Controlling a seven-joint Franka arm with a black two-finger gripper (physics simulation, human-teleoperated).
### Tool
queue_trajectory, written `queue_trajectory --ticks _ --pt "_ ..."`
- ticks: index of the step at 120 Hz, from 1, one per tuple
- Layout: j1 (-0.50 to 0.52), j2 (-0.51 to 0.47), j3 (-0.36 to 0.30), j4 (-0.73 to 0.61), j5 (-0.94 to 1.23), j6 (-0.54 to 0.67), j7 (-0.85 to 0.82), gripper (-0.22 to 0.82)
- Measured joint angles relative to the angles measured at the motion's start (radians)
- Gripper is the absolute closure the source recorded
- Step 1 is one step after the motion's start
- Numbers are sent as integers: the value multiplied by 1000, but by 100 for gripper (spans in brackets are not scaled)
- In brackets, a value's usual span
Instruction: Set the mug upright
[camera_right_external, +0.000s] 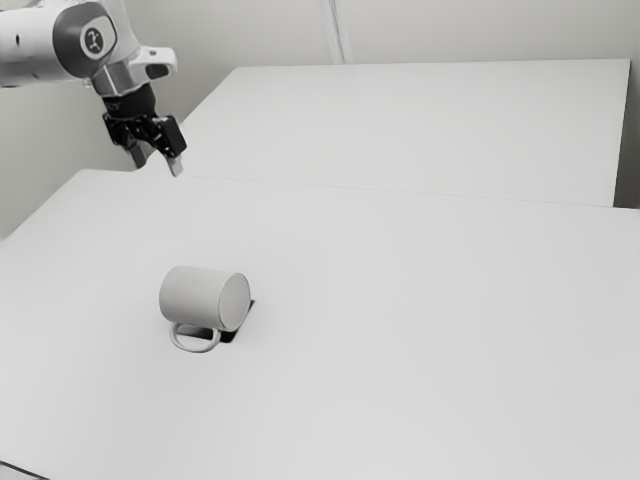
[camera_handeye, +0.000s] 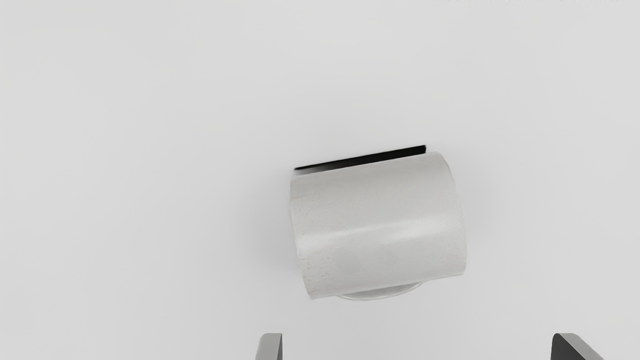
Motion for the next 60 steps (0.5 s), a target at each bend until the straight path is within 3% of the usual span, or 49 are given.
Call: queue_trajectory --ticks 20,32,44,60 --pt "3 -23 10 -46 -8 22 2 2" --pt "-18 -53 55 -121 -91 14 4 2" --pt "-28 2 143 -135 -256 -57 21 2" --pt "39 66 177 -135 -403 -144 57 2"
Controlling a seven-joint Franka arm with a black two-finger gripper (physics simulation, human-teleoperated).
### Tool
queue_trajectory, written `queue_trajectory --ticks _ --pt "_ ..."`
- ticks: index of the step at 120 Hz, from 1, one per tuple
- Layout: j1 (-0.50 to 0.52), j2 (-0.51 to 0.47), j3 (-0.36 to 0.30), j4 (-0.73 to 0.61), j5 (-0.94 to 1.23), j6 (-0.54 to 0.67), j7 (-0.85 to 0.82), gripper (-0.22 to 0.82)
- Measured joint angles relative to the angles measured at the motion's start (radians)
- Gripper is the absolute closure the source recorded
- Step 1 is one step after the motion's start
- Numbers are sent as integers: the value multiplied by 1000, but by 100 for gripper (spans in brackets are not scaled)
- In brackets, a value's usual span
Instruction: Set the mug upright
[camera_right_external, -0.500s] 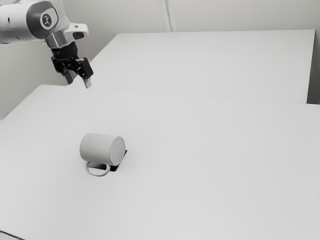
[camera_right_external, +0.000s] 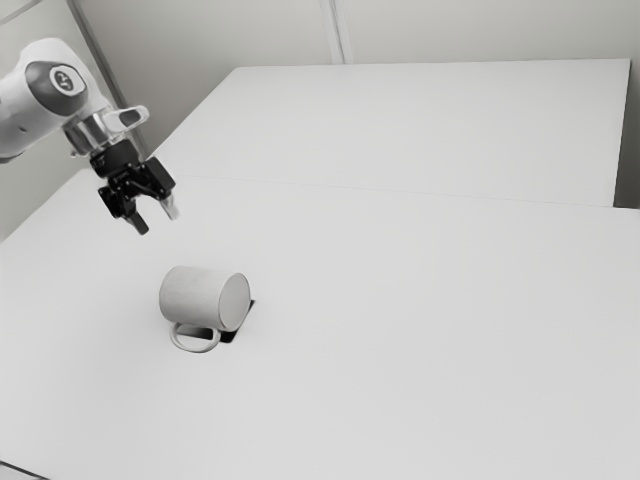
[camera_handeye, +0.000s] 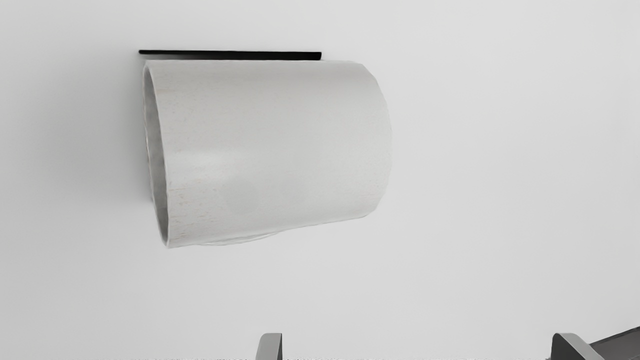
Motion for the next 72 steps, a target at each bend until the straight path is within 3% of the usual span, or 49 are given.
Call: queue_trajectory --ticks 21,72 --pt "78 103 5 4 -112 -49 86 2" --pt "190 248 4 -33 -265 22 301 2"
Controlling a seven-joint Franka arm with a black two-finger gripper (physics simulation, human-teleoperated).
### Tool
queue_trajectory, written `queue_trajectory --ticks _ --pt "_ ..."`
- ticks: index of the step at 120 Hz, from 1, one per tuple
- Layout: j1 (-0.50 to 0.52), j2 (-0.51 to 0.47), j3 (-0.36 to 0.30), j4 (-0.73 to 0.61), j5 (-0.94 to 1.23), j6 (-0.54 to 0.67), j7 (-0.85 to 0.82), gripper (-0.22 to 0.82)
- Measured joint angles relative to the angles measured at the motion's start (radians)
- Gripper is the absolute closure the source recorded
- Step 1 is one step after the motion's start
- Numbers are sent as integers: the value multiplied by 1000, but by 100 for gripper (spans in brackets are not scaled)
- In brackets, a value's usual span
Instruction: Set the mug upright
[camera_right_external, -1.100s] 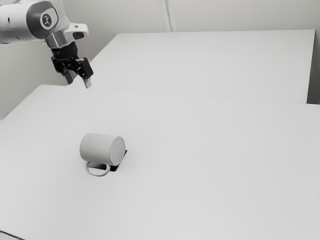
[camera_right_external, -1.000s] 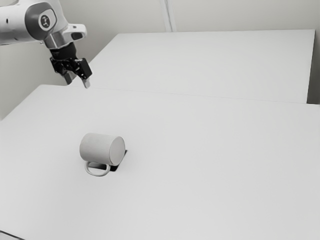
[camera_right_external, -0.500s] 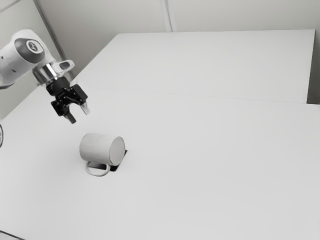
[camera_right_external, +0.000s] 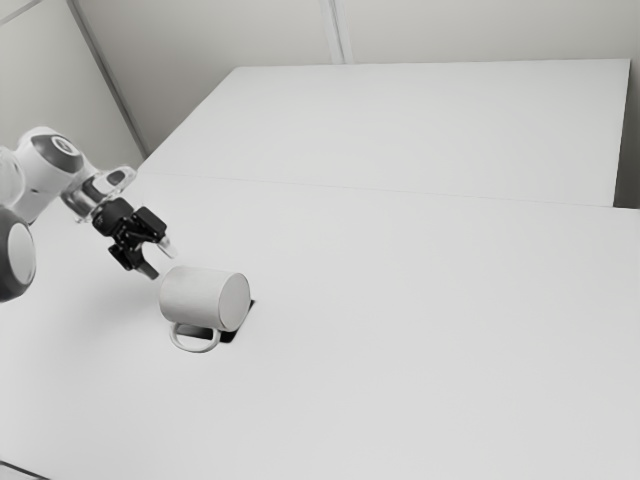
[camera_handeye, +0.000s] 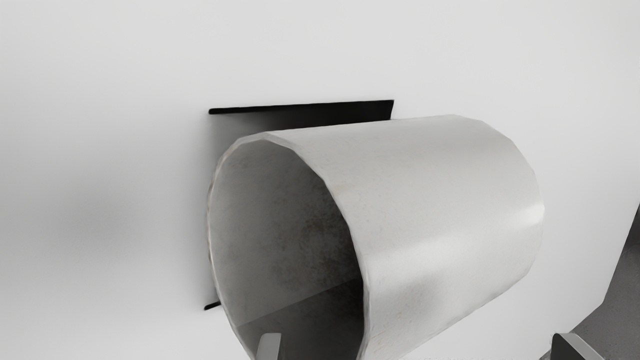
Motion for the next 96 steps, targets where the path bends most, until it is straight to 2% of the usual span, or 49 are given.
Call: queue_trajectory --ticks 28,62,75,96 --pt "1 2 -1 -88 -37 -1 75 2" --pt "-16 -25 -12 -132 -90 -16 132 3" --pt "-23 -48 -14 -140 -96 -23 143 8" --pt "-47 -72 -17 -140 -99 -30 151 21"
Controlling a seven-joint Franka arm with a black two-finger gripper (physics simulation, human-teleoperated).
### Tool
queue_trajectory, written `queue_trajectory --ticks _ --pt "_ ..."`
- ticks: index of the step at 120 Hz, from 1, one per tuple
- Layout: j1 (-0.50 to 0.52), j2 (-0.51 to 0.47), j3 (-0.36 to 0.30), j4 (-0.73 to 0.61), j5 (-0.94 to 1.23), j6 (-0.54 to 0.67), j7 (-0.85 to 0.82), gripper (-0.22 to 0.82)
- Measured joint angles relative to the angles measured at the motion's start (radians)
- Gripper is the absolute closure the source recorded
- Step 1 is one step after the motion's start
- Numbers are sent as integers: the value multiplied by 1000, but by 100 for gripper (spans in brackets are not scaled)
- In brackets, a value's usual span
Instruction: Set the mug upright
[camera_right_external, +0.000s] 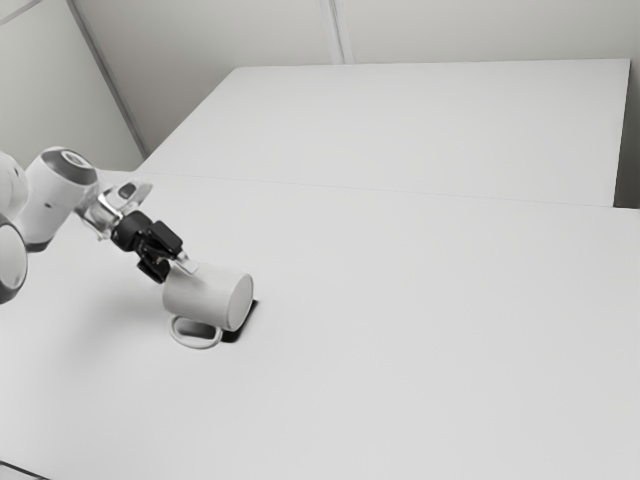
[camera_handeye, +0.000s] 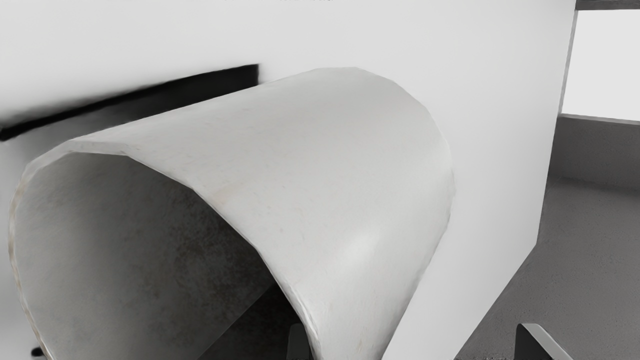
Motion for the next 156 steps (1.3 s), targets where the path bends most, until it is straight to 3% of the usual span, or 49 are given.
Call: queue_trajectory --ticks 48,71,88,111,134,156 --pt "-48 -28 -50 9 0 2 -31 38" --pt "-47 -25 -58 12 1 11 -53 62" --pt "-47 -29 -58 14 3 14 -66 71" --pt "-47 -44 -58 19 14 15 -80 76" --pt "-69 -123 -61 15 85 50 -102 78" --pt "-104 -271 -150 -59 315 174 -144 78"
